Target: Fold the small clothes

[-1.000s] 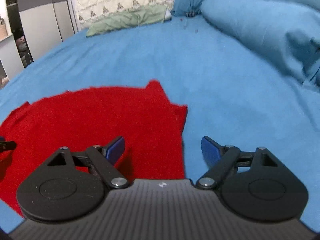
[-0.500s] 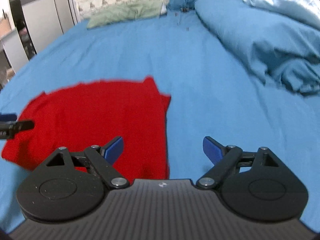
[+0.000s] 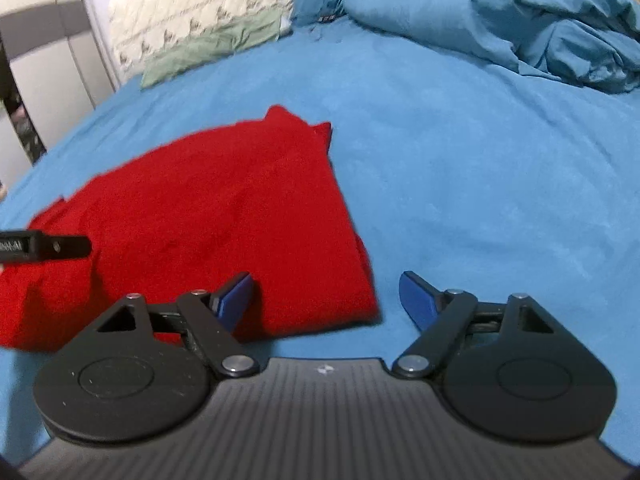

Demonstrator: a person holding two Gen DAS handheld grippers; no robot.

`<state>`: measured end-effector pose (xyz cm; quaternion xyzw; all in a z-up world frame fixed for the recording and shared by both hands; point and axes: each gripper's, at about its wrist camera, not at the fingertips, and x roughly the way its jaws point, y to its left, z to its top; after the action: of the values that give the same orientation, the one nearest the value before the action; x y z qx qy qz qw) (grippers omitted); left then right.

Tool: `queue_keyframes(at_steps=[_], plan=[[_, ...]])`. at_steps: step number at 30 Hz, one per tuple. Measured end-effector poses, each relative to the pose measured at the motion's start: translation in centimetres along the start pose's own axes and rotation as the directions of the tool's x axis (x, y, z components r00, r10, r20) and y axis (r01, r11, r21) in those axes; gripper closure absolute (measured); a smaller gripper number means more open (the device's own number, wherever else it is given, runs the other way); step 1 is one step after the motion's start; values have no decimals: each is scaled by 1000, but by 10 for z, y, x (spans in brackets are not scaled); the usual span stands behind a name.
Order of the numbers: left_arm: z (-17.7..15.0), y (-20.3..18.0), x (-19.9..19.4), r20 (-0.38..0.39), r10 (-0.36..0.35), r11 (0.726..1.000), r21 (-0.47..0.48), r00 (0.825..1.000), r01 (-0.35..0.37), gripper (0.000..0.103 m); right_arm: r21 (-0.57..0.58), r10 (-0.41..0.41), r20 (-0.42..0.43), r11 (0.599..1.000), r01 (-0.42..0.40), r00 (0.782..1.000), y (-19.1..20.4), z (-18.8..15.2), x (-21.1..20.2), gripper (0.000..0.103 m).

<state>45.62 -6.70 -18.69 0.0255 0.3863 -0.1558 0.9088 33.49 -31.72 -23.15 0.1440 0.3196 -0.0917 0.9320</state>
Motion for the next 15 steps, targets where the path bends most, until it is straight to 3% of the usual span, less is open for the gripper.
queue_keyframes(at_steps=[2, 5, 7, 11, 14, 15], plan=[[0, 1, 3, -3, 5, 1000, -5, 1000, -5, 0, 2, 22, 5, 1000, -22, 1000, 4, -1, 3, 9], [0, 0, 8, -9, 10, 1000, -2, 1000, -10, 0, -29, 69, 0, 997, -69, 998, 12, 2, 7, 23], [-1, 0, 11, -11, 13, 1000, -6, 1000, -13, 0, -8, 99, 2, 995, -99, 995, 10, 5, 10, 25], [-2, 5, 15, -22, 5, 999, -33, 1000, -6, 0, 215, 143, 41, 965, -149, 989, -20, 9, 20, 28], [-2, 5, 16, -21, 6, 1000, -24, 1000, -7, 0, 302, 168, 46, 937, -174, 985, -32, 12, 22, 38], [-3, 4, 17, -21, 8, 1000, -20, 1000, -9, 0, 308, 167, 42, 936, -172, 985, -32, 12, 22, 47]])
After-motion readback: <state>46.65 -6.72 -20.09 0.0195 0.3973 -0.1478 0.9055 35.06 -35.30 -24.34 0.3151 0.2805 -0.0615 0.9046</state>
